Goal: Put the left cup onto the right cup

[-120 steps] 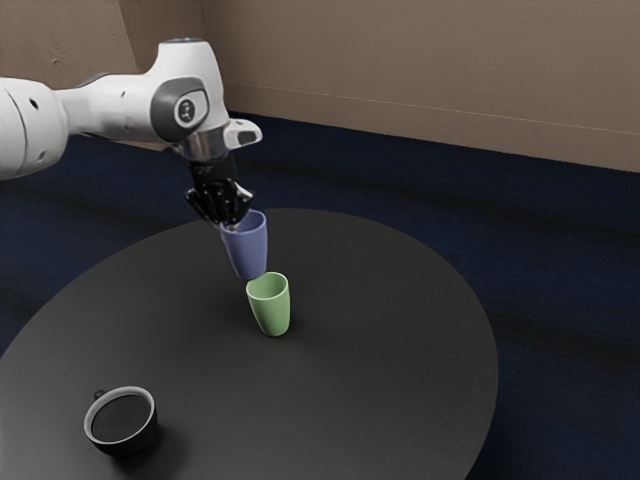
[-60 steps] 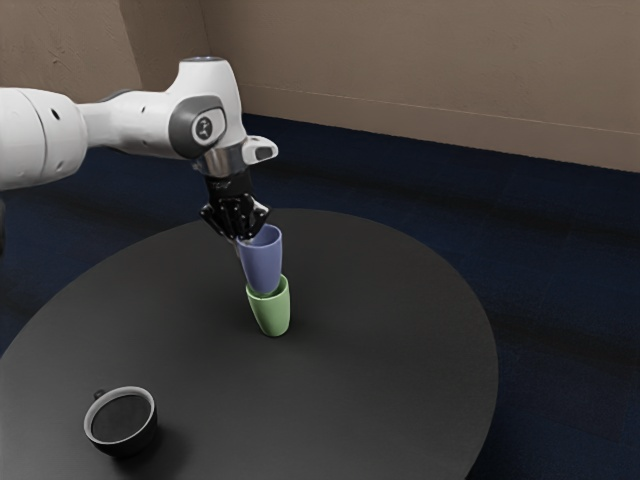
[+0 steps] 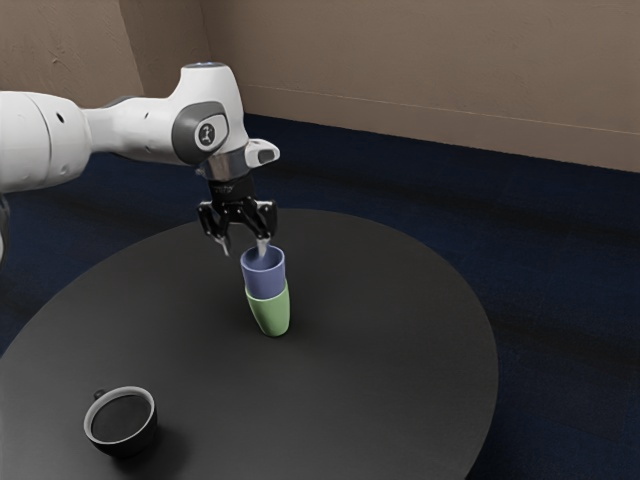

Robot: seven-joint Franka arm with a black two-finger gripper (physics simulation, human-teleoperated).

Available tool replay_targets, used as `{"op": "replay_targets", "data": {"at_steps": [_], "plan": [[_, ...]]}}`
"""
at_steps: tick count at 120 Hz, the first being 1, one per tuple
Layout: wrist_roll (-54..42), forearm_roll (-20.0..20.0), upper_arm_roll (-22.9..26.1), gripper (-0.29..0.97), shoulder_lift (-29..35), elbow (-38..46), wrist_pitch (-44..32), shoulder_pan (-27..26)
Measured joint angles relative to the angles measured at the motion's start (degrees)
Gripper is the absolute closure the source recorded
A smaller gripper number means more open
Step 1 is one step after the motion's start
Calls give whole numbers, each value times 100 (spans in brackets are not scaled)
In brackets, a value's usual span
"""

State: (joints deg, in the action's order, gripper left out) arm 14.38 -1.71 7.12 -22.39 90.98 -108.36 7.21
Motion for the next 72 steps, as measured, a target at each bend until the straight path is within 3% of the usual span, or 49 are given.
{"op": "replay_targets", "data": {"at_steps": [22, 52, 72], "plan": [[25, 57, -21, 10, 216, 1, 3, -80], [17, 318, -146, 3, 719, -7, 55, -286], [-127, 808, -151, 1, 1114, -6, 170, -477]]}}
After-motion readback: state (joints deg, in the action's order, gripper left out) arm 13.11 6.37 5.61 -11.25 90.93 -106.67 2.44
